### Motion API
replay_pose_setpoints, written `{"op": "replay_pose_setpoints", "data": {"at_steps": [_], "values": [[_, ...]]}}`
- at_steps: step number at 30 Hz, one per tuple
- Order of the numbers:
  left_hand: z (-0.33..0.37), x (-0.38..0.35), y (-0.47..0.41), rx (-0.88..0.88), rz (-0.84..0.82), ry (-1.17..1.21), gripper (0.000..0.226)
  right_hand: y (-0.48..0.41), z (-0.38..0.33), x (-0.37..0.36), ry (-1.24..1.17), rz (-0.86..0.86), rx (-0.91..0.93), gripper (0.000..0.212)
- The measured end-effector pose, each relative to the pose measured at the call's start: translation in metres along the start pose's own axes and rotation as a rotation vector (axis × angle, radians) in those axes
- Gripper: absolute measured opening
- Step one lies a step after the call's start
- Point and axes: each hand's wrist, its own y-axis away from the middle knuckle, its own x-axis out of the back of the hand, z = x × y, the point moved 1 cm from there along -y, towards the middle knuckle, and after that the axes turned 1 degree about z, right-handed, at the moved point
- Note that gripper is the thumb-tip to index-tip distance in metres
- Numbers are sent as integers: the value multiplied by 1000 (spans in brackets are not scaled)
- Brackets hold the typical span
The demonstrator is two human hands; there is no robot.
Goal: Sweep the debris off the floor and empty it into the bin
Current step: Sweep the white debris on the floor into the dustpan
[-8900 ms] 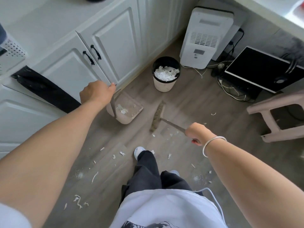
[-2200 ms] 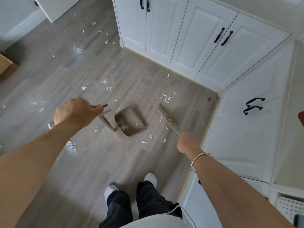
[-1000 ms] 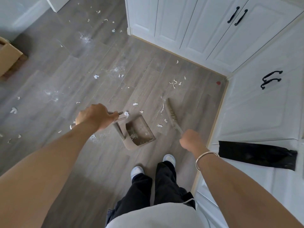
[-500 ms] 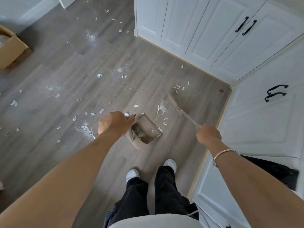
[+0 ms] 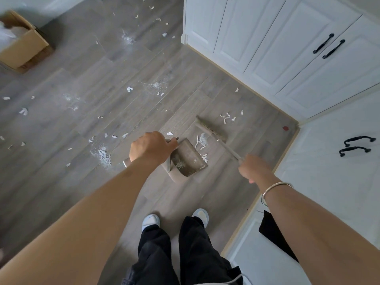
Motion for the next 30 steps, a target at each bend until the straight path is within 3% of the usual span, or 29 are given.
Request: {"op": "replay_pose_setpoints", "data": {"at_steps": [8,13,16,23,30], "values": [[20,9,-3,6,-7,34,53,-14,25,6,-132,-90,-97,38],[16,16,2,24,-8,-21,53,-17,22,5,-234,-78,-79,53],[7,12,5,42,-16,-62,53,-17,21,-4,-267,-82,-108,44],[-11,5,8,95,-19,-30,52,-19,20,-22,-347,-258,-119,31],[-19,0,16,83,-5,-2,54,6,8,-40,-228,-500,-52,48]]}}
